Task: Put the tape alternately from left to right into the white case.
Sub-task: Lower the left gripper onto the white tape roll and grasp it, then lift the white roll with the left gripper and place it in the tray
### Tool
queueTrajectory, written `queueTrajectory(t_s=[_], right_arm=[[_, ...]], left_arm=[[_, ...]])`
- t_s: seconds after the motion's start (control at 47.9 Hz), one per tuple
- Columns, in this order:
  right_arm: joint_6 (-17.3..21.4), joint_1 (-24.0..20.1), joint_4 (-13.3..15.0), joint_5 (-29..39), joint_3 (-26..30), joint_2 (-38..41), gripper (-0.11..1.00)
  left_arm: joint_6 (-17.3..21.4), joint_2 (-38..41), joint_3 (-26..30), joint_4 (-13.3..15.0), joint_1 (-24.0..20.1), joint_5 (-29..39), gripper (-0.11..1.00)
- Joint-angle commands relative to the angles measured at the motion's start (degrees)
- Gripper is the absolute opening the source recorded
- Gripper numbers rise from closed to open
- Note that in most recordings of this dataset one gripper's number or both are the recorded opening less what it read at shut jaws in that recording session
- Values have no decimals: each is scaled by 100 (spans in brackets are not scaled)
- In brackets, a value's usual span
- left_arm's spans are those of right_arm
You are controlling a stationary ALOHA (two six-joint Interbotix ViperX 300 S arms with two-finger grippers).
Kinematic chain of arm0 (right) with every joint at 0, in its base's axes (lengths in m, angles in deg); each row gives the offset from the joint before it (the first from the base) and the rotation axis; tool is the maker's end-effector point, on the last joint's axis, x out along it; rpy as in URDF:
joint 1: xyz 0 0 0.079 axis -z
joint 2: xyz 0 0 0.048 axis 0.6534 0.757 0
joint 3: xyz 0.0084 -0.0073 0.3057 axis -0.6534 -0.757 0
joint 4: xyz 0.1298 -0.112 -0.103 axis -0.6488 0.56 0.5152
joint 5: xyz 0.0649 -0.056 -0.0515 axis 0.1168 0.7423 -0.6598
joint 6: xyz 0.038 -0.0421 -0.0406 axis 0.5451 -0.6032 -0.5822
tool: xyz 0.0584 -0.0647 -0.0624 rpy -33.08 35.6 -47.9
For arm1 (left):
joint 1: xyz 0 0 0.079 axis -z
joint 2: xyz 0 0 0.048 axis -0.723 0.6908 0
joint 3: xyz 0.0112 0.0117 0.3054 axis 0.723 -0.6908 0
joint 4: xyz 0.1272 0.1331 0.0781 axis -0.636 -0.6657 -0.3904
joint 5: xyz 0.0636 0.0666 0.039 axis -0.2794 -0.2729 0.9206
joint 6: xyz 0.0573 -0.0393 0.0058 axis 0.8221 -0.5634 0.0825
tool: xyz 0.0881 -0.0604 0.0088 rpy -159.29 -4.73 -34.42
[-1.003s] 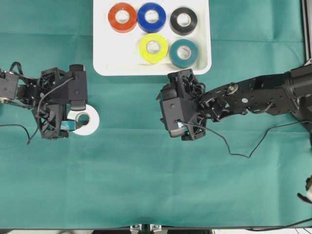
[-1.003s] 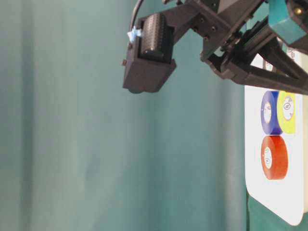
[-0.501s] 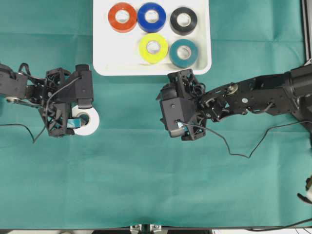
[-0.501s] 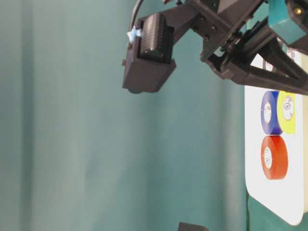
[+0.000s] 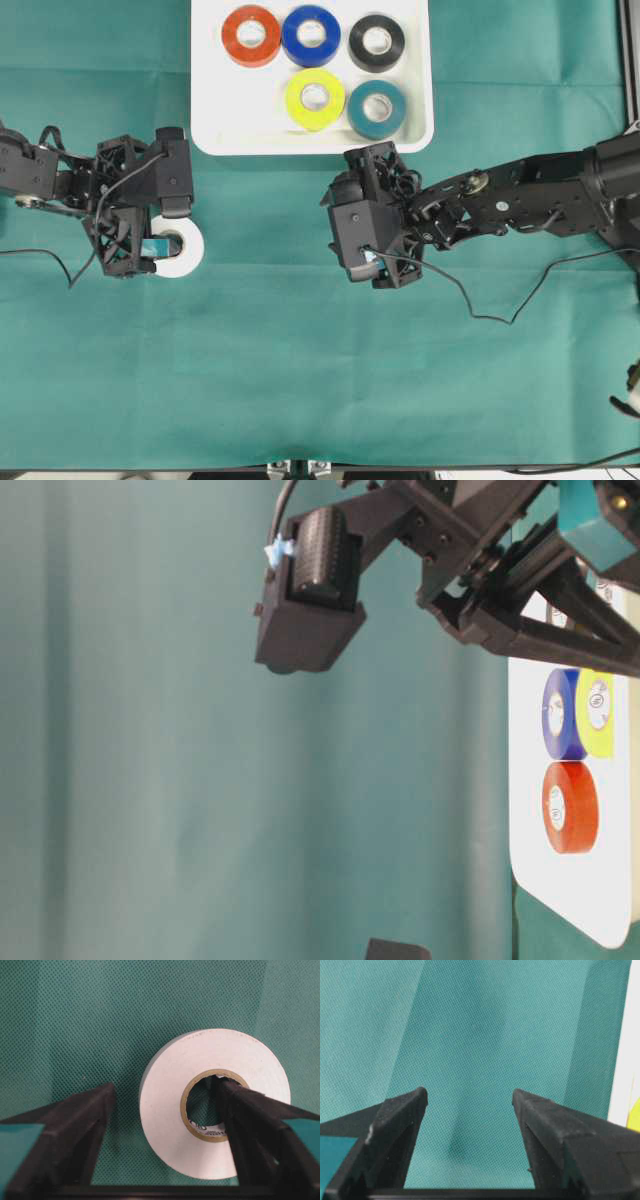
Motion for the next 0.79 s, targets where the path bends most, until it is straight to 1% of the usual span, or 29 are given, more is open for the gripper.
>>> queueTrajectory(t_s=[0.0, 0.104, 0.167, 0.543, 0.773], right_arm=[[0, -18, -9, -44, 44, -176, 76], [9, -18, -9, -44, 44, -167, 76], [0, -26, -9, -35, 44, -167, 76], [0, -26, -9, -35, 44, -167, 76], [0, -18, -9, -35, 44, -167, 76]], left_arm=[[9, -62, 44, -18, -18, -35, 24], [18, -88, 44, -18, -18, -26, 4], [18, -114, 44, -18, -18, -18, -3], [9, -211, 70, -18, -18, -9, -3], [18, -598, 114, -18, -18, 0, -3]])
